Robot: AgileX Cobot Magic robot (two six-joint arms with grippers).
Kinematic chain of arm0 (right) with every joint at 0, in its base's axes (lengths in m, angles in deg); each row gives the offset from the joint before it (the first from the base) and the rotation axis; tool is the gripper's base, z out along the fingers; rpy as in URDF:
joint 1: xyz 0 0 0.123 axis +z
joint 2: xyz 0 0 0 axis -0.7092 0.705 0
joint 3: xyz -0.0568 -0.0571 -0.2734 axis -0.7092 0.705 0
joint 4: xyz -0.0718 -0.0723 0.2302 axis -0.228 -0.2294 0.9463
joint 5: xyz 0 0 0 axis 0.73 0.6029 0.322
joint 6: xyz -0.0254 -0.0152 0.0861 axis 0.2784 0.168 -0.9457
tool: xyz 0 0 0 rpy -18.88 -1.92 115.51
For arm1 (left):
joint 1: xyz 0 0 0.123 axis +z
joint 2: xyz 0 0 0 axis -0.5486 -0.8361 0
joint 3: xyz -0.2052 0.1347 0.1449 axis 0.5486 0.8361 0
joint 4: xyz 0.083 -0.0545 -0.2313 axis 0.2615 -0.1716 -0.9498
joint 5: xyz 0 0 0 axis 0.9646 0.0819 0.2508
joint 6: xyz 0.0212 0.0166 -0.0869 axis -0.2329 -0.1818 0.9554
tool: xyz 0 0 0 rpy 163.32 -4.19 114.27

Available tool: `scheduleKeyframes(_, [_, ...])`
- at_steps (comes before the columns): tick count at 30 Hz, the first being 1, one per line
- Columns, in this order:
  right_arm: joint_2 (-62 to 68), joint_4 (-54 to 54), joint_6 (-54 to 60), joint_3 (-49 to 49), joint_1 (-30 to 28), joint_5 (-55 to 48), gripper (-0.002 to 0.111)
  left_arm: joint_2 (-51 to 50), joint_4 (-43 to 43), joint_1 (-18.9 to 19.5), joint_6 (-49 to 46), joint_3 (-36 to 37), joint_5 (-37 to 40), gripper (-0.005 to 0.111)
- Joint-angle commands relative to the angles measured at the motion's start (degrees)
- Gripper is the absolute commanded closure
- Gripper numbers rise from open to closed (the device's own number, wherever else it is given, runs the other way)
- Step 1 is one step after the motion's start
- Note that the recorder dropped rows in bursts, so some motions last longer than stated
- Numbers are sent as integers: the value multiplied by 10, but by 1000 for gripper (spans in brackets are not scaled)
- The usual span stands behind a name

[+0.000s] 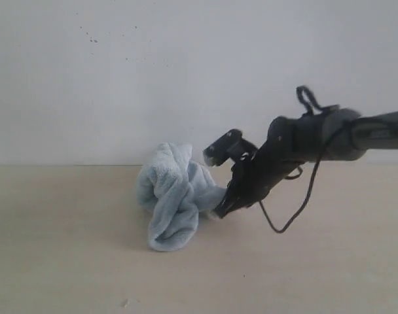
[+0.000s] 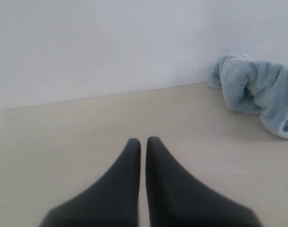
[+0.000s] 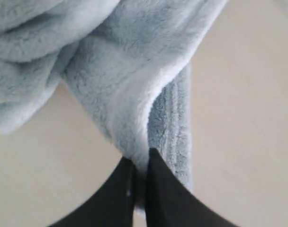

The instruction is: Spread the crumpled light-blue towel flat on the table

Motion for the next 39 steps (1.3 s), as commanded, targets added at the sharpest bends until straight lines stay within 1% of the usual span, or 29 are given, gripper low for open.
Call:
scheduleKeyframes(1, [-111, -93, -95, 37, -39, -44, 102, 2, -5, -1, -1, 2, -8, 103])
scheduleKeyframes(4, [-192, -137, -136, 77, -66, -46, 103, 2, -5, -1, -1, 2, -8, 103])
scheduleKeyframes(5, [-242, -178, -173, 96, -82, -50, 103, 2, -5, -1, -1, 2, -8, 103])
scheduleKeyframes(7, [-318, -214, -184, 111, -95, -60, 103, 2, -5, -1, -1, 2, -8, 103])
scheduleKeyframes(9, [-389, -206, -150, 111, -95, -65, 103, 2, -5, -1, -1, 2, -8, 103])
scheduleKeyframes(11, [-445, -185, -151, 111, -95, -76, 103, 2, -5, -1, -1, 2, -8, 103])
scheduleKeyframes(16, [-554, -182, -184, 111, -95, -206, 103, 2, -5, -1, -1, 2, -8, 103])
scheduleKeyframes(19, [-603, -188, -209, 111, -95, -270, 103, 2, -5, -1, -1, 2, -8, 103])
scheduleKeyframes(25, [-647, -164, -216, 111, -95, -289, 103, 2, -5, -1, -1, 2, -8, 103])
scheduleKeyframes(30, [-651, -164, -213, 124, -95, -386, 103, 2, -5, -1, -1, 2, -8, 103])
scheduleKeyframes(34, [-678, -167, -213, 181, -95, -409, 103, 2, -5, -1, -1, 2, -8, 103])
scheduleKeyframes(36, [-695, -186, -214, 220, -95, -421, 103, 2, -5, -1, -1, 2, -8, 103])
scheduleKeyframes(37, [-707, -206, -217, 245, -95, -421, 103, 2, -5, -1, -1, 2, -8, 103])
scheduleKeyframes(38, [-734, -269, -239, 298, -95, -421, 103, 2, -5, -1, -1, 2, -8, 103])
scheduleKeyframes(39, [-749, -302, -257, 323, -95, -421, 103, 2, -5, -1, -1, 2, -8, 103])
